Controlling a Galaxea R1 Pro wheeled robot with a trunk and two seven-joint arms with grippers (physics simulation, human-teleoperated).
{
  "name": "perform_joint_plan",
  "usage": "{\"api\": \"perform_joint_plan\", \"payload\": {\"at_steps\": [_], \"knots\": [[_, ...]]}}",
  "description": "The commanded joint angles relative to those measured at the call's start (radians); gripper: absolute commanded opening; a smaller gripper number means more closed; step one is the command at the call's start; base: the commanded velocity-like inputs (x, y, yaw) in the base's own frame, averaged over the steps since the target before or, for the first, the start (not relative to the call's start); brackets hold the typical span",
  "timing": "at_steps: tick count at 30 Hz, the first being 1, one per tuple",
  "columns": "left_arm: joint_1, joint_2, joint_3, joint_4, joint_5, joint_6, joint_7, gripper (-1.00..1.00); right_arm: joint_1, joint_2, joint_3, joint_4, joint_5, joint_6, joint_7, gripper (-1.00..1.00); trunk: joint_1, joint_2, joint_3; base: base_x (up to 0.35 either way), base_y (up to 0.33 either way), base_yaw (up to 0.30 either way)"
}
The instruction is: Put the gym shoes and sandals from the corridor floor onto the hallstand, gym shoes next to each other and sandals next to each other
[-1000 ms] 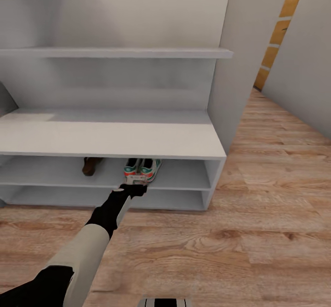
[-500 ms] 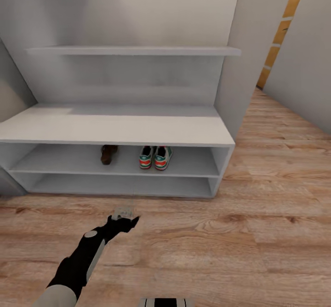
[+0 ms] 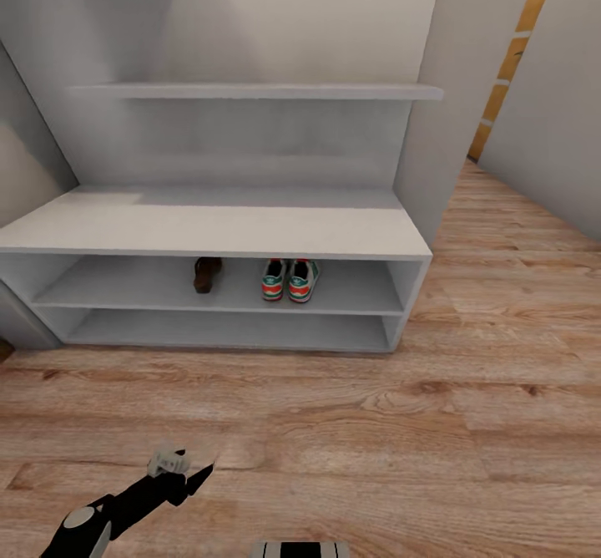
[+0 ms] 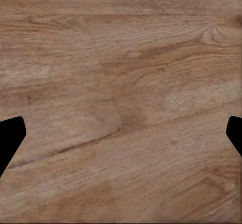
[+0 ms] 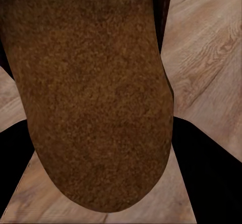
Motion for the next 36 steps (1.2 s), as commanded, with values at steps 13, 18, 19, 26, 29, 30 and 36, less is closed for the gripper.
{"api": "perform_joint_plan", "payload": {"at_steps": [13, 18, 19, 26, 29, 30, 36], "knots": [[0.003, -0.003, 0.092, 0.008, 0.003, -0.011, -0.019, 1.00, -0.002, 0.000, 0.012, 0.013, 0.006, -0.008, 0.013, -1.00, 0.000, 0.000, -0.001, -0.001, 0.074, 0.000], [0.003, -0.003, 0.093, 0.011, 0.003, -0.011, -0.018, 1.00, -0.002, 0.001, 0.012, 0.014, 0.006, -0.008, 0.013, -1.00, 0.000, 0.000, -0.001, 0.000, 0.303, 0.000], [0.003, -0.003, 0.093, 0.011, 0.003, -0.011, -0.018, 1.00, -0.002, 0.001, 0.012, 0.014, 0.006, -0.008, 0.013, -1.00, 0.000, 0.000, -0.001, -0.005, 0.304, 0.000], [0.003, -0.003, 0.094, 0.014, 0.003, -0.011, -0.018, 1.00, -0.002, 0.001, 0.012, 0.014, 0.006, -0.008, 0.013, -1.00, 0.000, 0.000, -0.001, -0.071, 0.304, 0.000], [0.003, -0.003, 0.093, 0.014, 0.003, -0.011, -0.018, 1.00, -0.002, 0.000, 0.012, 0.014, 0.006, -0.008, 0.013, -1.00, 0.000, 0.000, -0.001, -0.126, 0.303, 0.000], [0.003, -0.003, 0.094, 0.014, 0.003, -0.011, -0.018, 1.00, -0.002, 0.000, 0.012, 0.014, 0.006, -0.008, 0.013, -1.00, 0.000, 0.000, -0.001, -0.134, 0.301, 0.000], [0.003, -0.003, 0.093, 0.014, 0.003, -0.011, -0.018, 1.00, -0.002, 0.002, 0.012, 0.014, 0.006, -0.008, 0.013, -1.00, 0.000, 0.000, -0.001, -0.141, 0.299, 0.000]]}}
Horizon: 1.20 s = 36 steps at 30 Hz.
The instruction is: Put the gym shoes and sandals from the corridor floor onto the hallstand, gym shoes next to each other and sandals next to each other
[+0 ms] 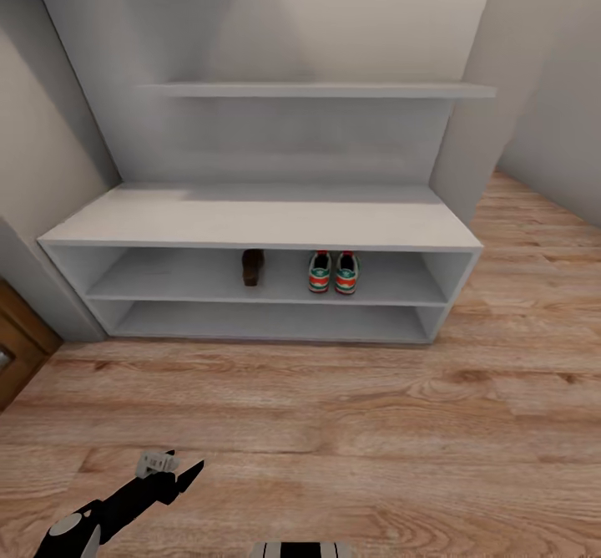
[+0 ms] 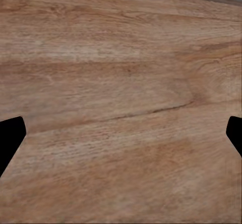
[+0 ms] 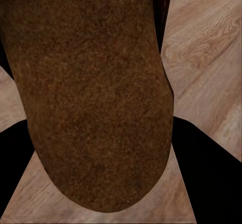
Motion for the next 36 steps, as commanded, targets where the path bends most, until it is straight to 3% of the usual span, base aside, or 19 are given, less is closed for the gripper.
{"api": "perform_joint_plan", "payload": {"at_steps": [1, 12, 36], "knots": [[-0.001, 0.000, 0.002, 0.002, -0.001, -0.005, -0.004, 1.00, -0.002, 0.001, -0.007, -0.001, 0.009, -0.006, 0.008, -1.00, 0.000, 0.000, -0.001, -0.144, 0.298, 0.000], [-0.001, -0.002, 0.001, 0.002, -0.001, -0.005, -0.005, 1.00, -0.002, 0.043, -0.009, -0.013, 0.009, -0.012, 0.008, -1.00, 0.000, 0.000, -0.001, -0.146, 0.298, 0.000], [-0.001, -0.001, 0.003, 0.002, 0.000, -0.005, -0.005, 1.00, -0.002, 0.048, -0.009, -0.014, 0.009, -0.017, 0.008, -1.00, 0.000, 0.000, -0.001, -0.043, 0.304, 0.000]]}}
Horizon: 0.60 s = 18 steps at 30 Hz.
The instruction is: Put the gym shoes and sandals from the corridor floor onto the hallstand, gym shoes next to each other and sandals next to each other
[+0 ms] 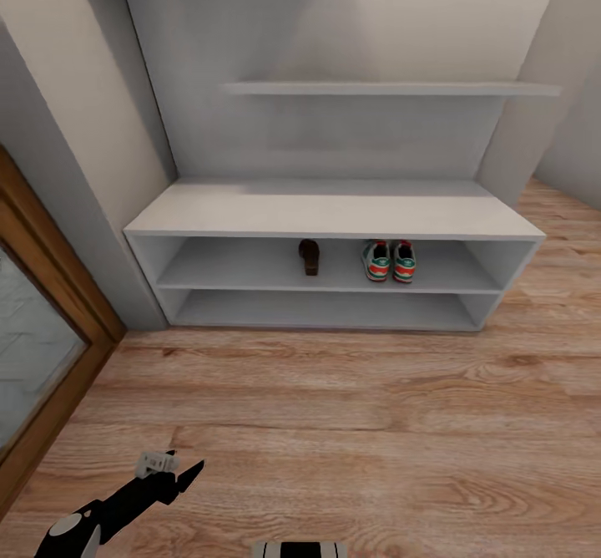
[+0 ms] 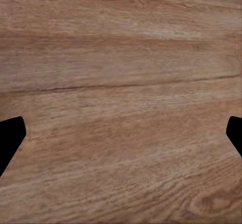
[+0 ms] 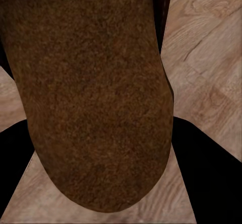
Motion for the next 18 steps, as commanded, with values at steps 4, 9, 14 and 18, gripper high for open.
{"api": "perform_joint_plan", "payload": {"at_steps": [4, 9, 14, 18], "knots": [[-0.001, 0.000, 0.002, 0.002, -0.001, -0.005, -0.004, 1.00, -0.002, 0.000, -0.007, 0.000, 0.009, -0.006, 0.008, -1.00, 0.000, 0.000, -0.001, 0.000, 0.307, 0.000], [-0.001, 0.000, 0.002, 0.002, -0.001, -0.005, -0.004, 1.00, -0.002, 0.000, -0.007, 0.000, 0.009, -0.006, 0.008, -1.00, 0.000, 0.000, -0.001, 0.000, 0.307, 0.000], [-0.001, 0.001, 0.002, 0.002, -0.001, -0.004, -0.004, 1.00, -0.002, 0.001, -0.007, 0.000, 0.009, -0.006, 0.008, -1.00, 0.000, 0.000, -0.001, 0.000, 0.307, 0.000], [-0.001, 0.001, 0.002, 0.002, -0.001, -0.004, -0.004, 1.00, -0.002, 0.001, -0.007, 0.000, 0.009, -0.006, 0.008, -1.00, 0.000, 0.000, -0.001, 0.000, 0.307, 0.000]]}}
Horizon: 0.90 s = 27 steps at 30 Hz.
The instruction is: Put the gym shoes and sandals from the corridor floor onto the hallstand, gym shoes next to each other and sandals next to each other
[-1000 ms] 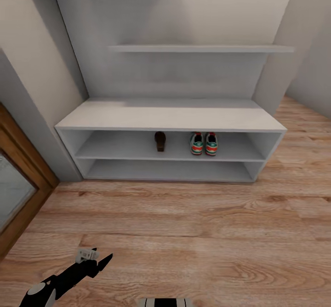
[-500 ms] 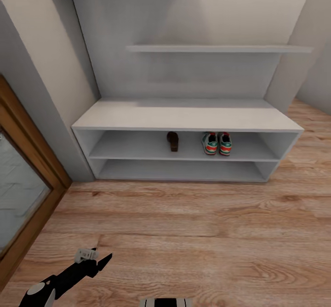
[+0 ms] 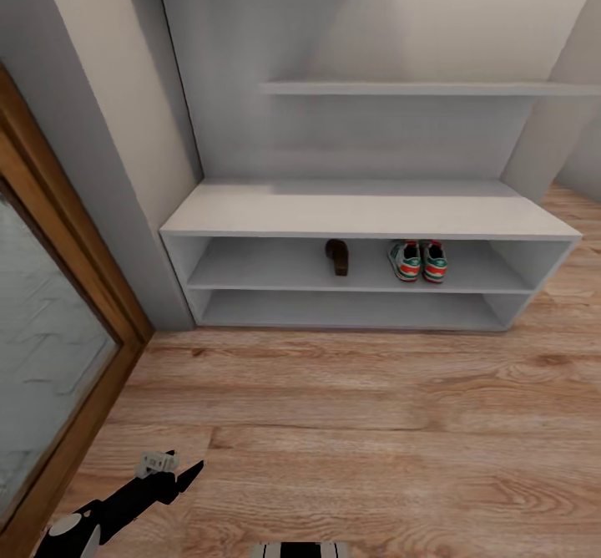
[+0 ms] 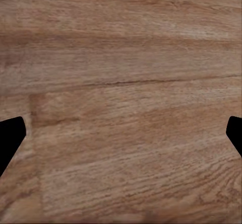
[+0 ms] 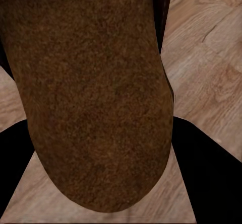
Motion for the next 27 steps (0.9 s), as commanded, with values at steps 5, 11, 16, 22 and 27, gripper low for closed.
{"api": "perform_joint_plan", "payload": {"at_steps": [5, 11, 16, 22, 27], "knots": [[-0.001, 0.000, 0.002, 0.002, -0.001, -0.005, -0.004, 1.00, -0.002, 0.000, -0.007, -0.001, 0.009, -0.006, 0.008, -1.00, 0.000, 0.000, -0.001, 0.000, 0.307, 0.000], [-0.001, 0.000, 0.002, 0.002, -0.001, -0.006, -0.004, 1.00, -0.002, 0.000, -0.007, -0.002, 0.009, -0.006, 0.008, -1.00, 0.000, 0.000, -0.001, 0.000, 0.307, 0.000], [-0.001, -0.002, 0.000, 0.001, -0.002, -0.007, -0.004, 1.00, -0.002, 0.000, -0.007, -0.003, 0.009, -0.006, 0.009, -1.00, 0.000, 0.000, -0.001, 0.000, 0.145, 0.000], [-0.001, -0.002, 0.000, -0.002, -0.002, -0.007, -0.004, 1.00, -0.002, 0.000, -0.007, -0.003, 0.009, -0.006, 0.009, -1.00, 0.000, 0.000, -0.001, 0.000, 0.008, 0.000], [-0.001, -0.001, 0.000, -0.004, -0.001, -0.007, -0.004, 1.00, -0.002, 0.000, -0.007, -0.003, 0.009, -0.006, 0.009, -1.00, 0.000, 0.000, -0.001, -0.001, 0.001, 0.000]]}}
